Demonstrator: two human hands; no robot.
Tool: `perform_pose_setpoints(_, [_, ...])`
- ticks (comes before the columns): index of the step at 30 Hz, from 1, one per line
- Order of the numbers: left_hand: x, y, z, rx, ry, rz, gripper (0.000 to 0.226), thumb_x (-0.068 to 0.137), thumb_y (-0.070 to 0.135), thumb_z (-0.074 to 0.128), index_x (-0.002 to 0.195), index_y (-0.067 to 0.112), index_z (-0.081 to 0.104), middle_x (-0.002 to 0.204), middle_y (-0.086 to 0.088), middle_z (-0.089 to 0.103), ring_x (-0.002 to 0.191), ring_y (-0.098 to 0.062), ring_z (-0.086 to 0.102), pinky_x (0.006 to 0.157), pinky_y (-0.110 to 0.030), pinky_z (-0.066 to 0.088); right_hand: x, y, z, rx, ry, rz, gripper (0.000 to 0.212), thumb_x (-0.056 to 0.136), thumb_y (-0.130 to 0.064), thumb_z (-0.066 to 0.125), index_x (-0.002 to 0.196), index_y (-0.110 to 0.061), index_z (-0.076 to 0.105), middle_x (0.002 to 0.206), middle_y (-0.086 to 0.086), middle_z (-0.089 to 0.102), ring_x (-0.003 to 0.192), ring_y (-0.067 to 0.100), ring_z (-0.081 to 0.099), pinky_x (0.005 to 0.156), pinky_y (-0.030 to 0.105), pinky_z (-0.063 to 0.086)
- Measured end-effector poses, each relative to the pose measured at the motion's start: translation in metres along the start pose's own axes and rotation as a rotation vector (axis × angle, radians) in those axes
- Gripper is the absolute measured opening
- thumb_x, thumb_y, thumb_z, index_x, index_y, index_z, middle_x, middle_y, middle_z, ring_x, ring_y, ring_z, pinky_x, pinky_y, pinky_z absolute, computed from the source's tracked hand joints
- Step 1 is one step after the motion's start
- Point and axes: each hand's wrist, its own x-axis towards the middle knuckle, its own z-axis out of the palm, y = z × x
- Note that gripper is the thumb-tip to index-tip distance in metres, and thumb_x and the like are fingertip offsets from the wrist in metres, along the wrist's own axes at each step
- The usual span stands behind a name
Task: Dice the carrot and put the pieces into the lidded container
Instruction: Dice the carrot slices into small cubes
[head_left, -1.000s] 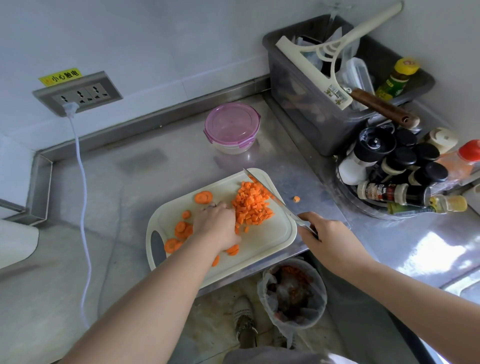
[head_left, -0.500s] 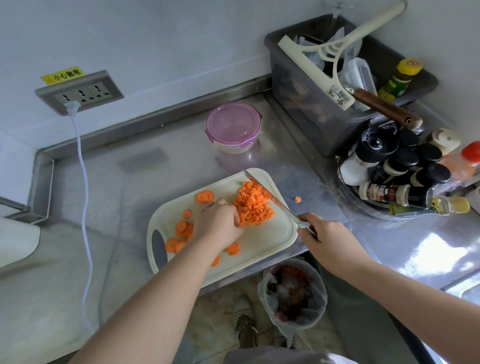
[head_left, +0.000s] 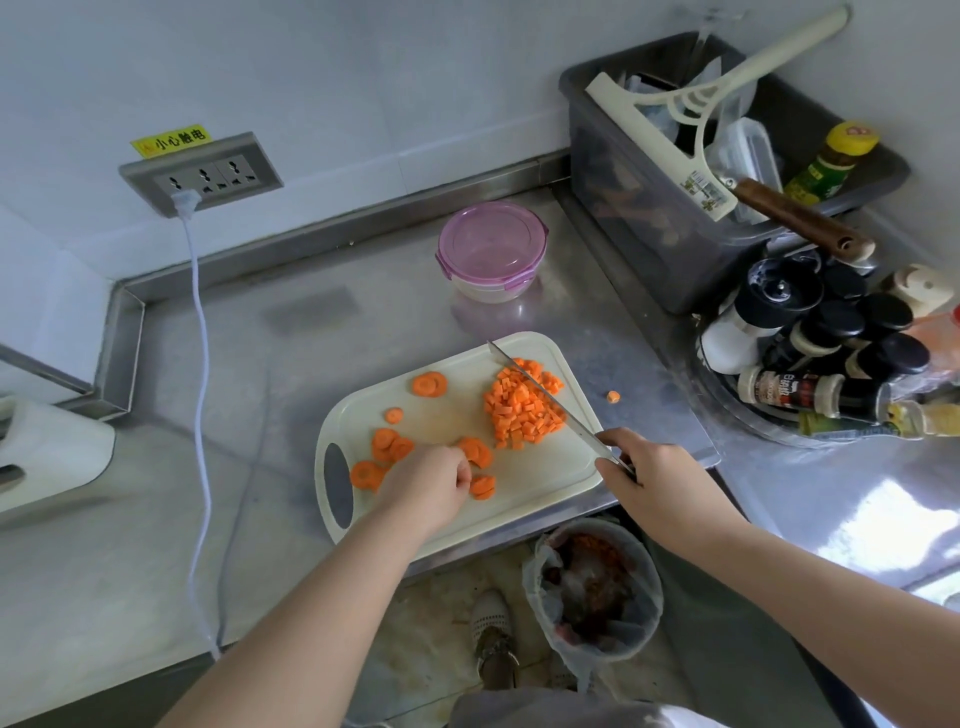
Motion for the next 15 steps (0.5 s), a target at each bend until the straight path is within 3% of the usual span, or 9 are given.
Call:
perform_pose_setpoints(3, [-0.003, 0.0, 0.002, -0.049, -0.009, 0.016, 0.026, 0.088, 0.024, 0.058, 0.114, 0.022, 0.059, 0.113, 0.004, 0.063, 0.1, -0.016, 0.06, 0.084, -0.031, 0.05, -0.002, 0.002, 0.0, -0.001, 0.005, 0.001, 0.032, 0.099, -0.029, 0.044, 0.13, -0.023, 0.052, 0.06, -0.009, 0.051, 0.052, 0.008, 0.05, 0.046, 0.018, 0.029])
perform_pose_setpoints(5, [-0.006, 0.002, 0.004, -0.032, -0.004, 0.043, 0.039, 0.086, 0.033, 0.062, 0.123, 0.021, 0.053, 0.118, 0.005, 0.058, 0.105, -0.014, 0.058, 0.079, -0.024, 0.047, -0.004, 0.004, 0.001, 0.003, 0.004, 0.002, 0.033, 0.099, -0.029, 0.044, 0.13, -0.022, 0.052, 0.06, -0.008, 0.052, 0.053, 0.009, 0.051, 0.047, 0.019, 0.032])
perform_pose_setpoints(9, [-0.005, 0.009, 0.013, 0.058, 0.068, 0.054, 0.032, 0.087, 0.034, 0.062, 0.116, 0.021, 0.057, 0.121, 0.004, 0.057, 0.104, -0.015, 0.059, 0.074, -0.024, 0.043, -0.007, 0.006, 0.002, 0.005, 0.002, 0.002, 0.032, 0.099, -0.029, 0.044, 0.13, -0.022, 0.052, 0.061, -0.011, 0.051, 0.052, 0.006, 0.05, 0.046, 0.017, 0.03])
perform_pose_setpoints(15, [0.0, 0.019, 0.021, 0.013, 0.145, 0.0, 0.022, 0.089, 0.035, 0.06, 0.107, 0.021, 0.063, 0.111, 0.004, 0.062, 0.099, -0.016, 0.062, 0.073, -0.026, 0.044, -0.007, 0.008, 0.004, 0.002, -0.004, 0.011, 0.032, 0.099, -0.028, 0.045, 0.129, -0.022, 0.053, 0.061, -0.012, 0.047, 0.05, 0.007, 0.049, 0.045, 0.018, 0.031])
